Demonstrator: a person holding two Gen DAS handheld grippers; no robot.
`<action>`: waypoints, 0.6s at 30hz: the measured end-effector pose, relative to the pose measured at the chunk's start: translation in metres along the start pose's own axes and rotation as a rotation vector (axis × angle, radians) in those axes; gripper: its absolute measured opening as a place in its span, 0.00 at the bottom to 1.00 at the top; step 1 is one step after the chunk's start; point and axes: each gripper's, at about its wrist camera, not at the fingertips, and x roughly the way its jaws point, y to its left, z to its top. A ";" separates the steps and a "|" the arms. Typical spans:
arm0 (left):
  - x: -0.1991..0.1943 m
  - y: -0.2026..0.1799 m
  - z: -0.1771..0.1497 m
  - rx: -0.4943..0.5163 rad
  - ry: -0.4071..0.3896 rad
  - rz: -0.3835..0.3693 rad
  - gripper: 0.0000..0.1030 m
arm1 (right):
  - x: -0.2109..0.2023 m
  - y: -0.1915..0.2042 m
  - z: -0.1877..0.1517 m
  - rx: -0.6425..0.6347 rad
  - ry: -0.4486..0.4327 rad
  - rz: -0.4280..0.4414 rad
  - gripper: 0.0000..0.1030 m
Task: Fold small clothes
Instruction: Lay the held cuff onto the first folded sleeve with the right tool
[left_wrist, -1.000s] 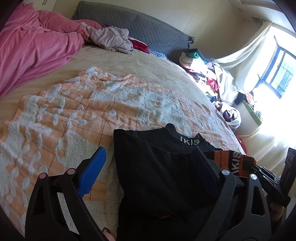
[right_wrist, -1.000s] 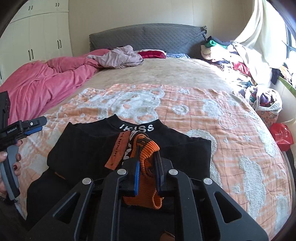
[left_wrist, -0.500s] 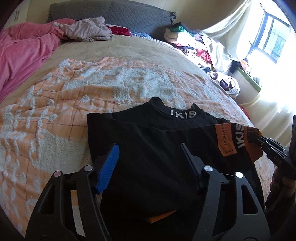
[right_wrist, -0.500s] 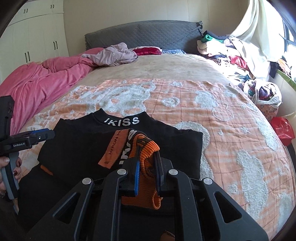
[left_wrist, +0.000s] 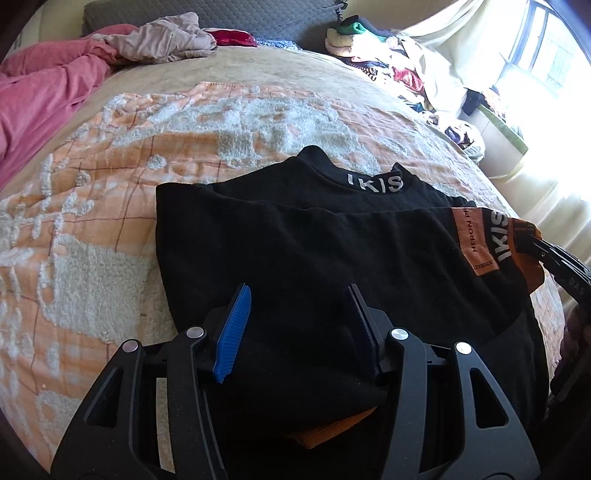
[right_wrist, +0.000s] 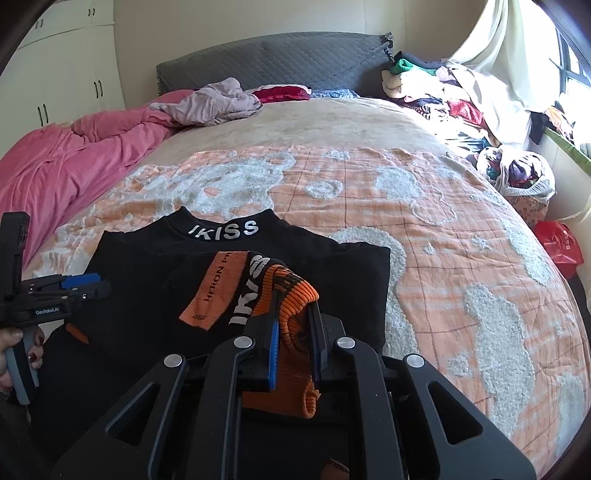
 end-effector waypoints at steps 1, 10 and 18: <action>0.000 -0.001 -0.001 0.001 0.001 0.000 0.44 | 0.000 0.000 0.000 -0.003 -0.001 -0.006 0.12; -0.004 -0.005 0.000 0.003 -0.009 0.003 0.44 | 0.010 -0.002 -0.007 -0.012 0.050 -0.093 0.21; -0.022 -0.029 0.004 0.082 -0.045 -0.003 0.44 | -0.003 0.010 -0.007 -0.039 0.010 -0.050 0.23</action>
